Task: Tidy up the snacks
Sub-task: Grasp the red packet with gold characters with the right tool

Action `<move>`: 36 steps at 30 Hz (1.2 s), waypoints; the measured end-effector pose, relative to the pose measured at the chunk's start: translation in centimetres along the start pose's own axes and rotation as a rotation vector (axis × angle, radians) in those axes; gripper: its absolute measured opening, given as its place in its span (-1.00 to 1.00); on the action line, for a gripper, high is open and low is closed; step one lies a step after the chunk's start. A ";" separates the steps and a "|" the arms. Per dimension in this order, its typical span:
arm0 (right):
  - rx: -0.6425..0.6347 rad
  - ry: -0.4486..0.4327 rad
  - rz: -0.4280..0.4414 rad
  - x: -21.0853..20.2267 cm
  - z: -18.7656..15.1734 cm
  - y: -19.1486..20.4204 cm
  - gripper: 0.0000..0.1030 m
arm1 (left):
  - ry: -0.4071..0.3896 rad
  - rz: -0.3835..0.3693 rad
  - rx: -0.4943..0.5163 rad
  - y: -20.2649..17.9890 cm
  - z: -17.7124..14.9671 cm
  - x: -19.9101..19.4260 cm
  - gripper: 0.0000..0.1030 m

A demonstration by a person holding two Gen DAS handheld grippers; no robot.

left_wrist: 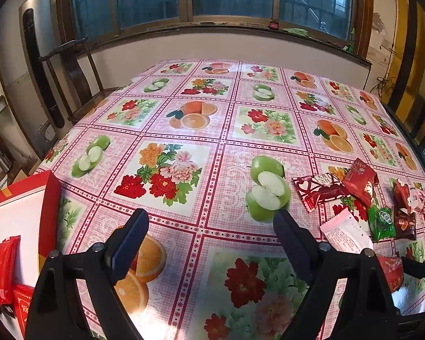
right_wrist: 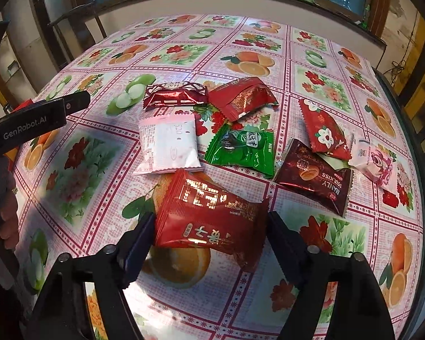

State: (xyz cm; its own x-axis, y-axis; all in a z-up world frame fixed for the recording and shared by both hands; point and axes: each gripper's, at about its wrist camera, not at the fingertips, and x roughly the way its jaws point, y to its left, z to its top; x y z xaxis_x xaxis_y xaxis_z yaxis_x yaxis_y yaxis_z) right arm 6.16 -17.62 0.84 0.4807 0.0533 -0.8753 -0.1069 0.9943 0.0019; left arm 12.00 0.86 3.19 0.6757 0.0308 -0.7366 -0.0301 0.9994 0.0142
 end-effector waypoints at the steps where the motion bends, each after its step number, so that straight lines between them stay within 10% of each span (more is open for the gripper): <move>1: 0.005 0.012 0.047 -0.4 -0.1 -0.3 0.42 | 0.003 0.000 -0.004 0.1 0.0 0.1 0.73; 4: -0.001 0.044 0.189 -1.5 -0.8 -0.7 0.42 | 0.006 -0.003 -0.012 0.3 0.0 0.1 0.73; 16: 0.080 0.015 0.045 -1.1 -0.7 -3.2 0.43 | -0.022 -0.045 0.061 -1.6 -0.4 -0.6 0.73; 25: 0.164 -0.006 0.003 -0.9 -0.3 -5.4 0.44 | -0.063 -0.080 0.346 -8.6 -2.0 -0.7 0.82; 36: 0.216 -0.016 0.064 -1.0 -0.2 -6.4 0.45 | 0.060 -0.060 0.186 -10.4 -0.8 1.0 0.88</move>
State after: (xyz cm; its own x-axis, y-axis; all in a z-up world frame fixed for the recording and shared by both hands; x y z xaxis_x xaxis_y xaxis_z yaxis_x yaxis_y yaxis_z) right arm 6.20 -24.08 1.59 0.4926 0.1168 -0.8624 0.0501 0.9855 0.1621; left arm 12.44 -9.49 1.75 0.6272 -0.0237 -0.7785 0.1490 0.9847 0.0900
